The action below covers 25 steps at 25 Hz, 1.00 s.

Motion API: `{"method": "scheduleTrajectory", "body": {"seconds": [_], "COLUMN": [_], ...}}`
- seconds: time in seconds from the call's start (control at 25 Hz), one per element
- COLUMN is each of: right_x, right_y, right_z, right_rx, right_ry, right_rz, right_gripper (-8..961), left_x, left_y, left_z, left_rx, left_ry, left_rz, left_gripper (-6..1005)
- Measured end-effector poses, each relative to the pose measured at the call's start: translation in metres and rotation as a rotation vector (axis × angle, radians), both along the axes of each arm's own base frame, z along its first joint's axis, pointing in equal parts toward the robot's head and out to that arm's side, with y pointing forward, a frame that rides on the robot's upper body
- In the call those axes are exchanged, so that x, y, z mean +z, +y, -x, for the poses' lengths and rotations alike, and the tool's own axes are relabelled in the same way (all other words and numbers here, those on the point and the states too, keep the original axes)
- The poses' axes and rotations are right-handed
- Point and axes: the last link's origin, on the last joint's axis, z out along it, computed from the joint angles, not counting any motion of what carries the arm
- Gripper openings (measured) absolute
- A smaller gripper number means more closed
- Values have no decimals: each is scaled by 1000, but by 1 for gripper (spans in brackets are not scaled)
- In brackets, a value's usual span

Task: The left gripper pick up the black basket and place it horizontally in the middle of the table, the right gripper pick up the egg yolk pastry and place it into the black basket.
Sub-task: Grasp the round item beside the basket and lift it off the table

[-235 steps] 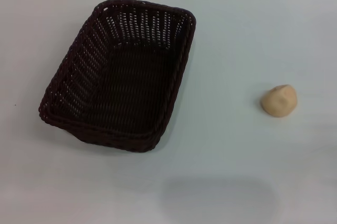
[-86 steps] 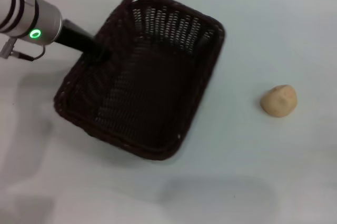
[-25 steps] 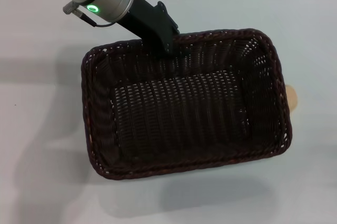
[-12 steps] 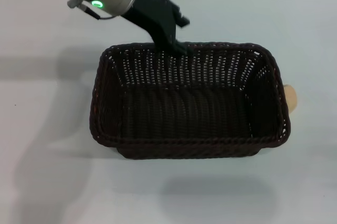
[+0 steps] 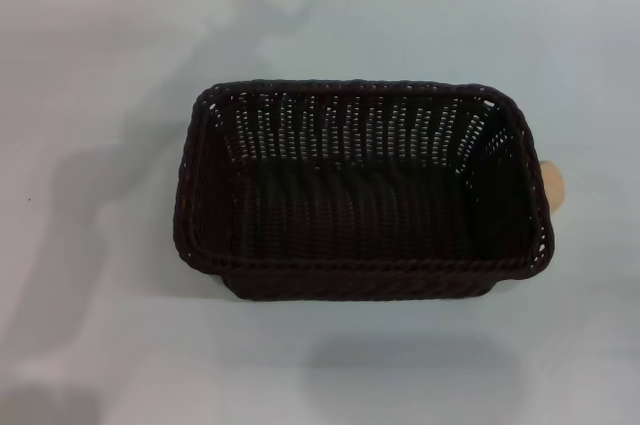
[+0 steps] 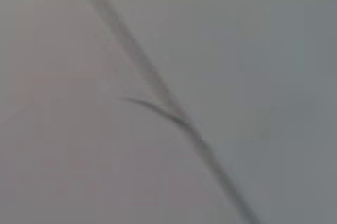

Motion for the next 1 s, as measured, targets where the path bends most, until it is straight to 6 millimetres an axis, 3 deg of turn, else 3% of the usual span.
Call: {"method": "scheduleTrajectory", "body": {"seconds": [0.16, 0.28, 0.32, 0.44, 0.52, 0.64, 0.76, 0.84, 0.88, 1.0], "right_x": [0, 0, 0, 0, 0, 0, -2, -4, -6, -11], "right_y": [1, 3, 4, 5, 5, 4, 2, 1, 1, 4], "right_z": [0, 1, 2, 2, 2, 1, 2, 4, 5, 9], "right_rx": [3, 9, 10, 12, 11, 6, 11, 26, 33, 56], "right_ry": [1, 1, 1, 1, 1, 0, -2, -6, -8, -12], "right_rz": [0, 0, 1, 2, 3, 4, 15, 30, 38, 74], "right_gripper": [757, 757, 757, 757, 756, 756, 756, 756, 756, 756], "left_x": [7, 7, 1, -6, -9, -8, -8, -8, -11, -17], "left_y": [-10, -12, -19, -28, -37, -46, -49, -50, -50, -55], "left_z": [9, 10, 13, 15, 19, 34, 62, 70, 101, 142], "left_rx": [24, 39, 30, -30, -81, -88, -43, -30, 33, 122], "left_ry": [-14, -3, 65, 105, 53, -167, -402, -434, -526, -594], "left_rz": [-264, -355, -539, -658, -710, -681, -594, -576, -526, -485], "left_gripper": [829, 829, 829, 829, 829, 829, 829, 829, 829, 829]}}
